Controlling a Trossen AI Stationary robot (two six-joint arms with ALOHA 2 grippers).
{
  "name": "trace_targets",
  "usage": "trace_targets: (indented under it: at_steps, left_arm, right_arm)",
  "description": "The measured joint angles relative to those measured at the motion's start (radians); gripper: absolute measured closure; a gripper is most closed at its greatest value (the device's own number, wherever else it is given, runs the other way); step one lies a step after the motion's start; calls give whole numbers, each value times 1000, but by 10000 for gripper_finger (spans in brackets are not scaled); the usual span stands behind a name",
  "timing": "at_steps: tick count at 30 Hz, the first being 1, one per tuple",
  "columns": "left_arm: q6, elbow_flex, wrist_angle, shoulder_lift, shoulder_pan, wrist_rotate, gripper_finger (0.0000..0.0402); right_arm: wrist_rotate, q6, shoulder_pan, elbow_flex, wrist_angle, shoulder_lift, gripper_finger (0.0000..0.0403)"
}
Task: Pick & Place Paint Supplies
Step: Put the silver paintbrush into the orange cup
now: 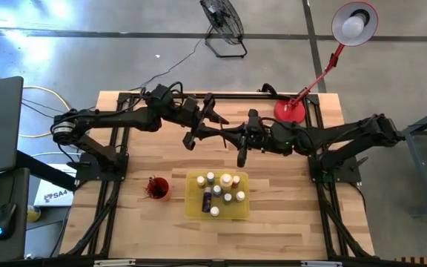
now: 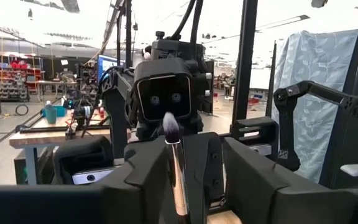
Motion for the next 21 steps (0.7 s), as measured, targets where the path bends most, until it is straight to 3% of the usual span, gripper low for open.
trace_targets:
  at_steps: [12, 17, 21]
  left_arm:
    - [-6, 0, 0, 0, 0, -16, 377]
    - [-10, 0, 1, 0, 0, -13, 391]
    - [1, 0, 2, 0, 1, -9, 388]
  right_arm:
    - [-13, -10, -5, 0, 14, 0, 395]
    - [-11, -31, -5, 0, 21, 1, 393]
    - [-8, -27, -6, 0, 34, 1, 355]
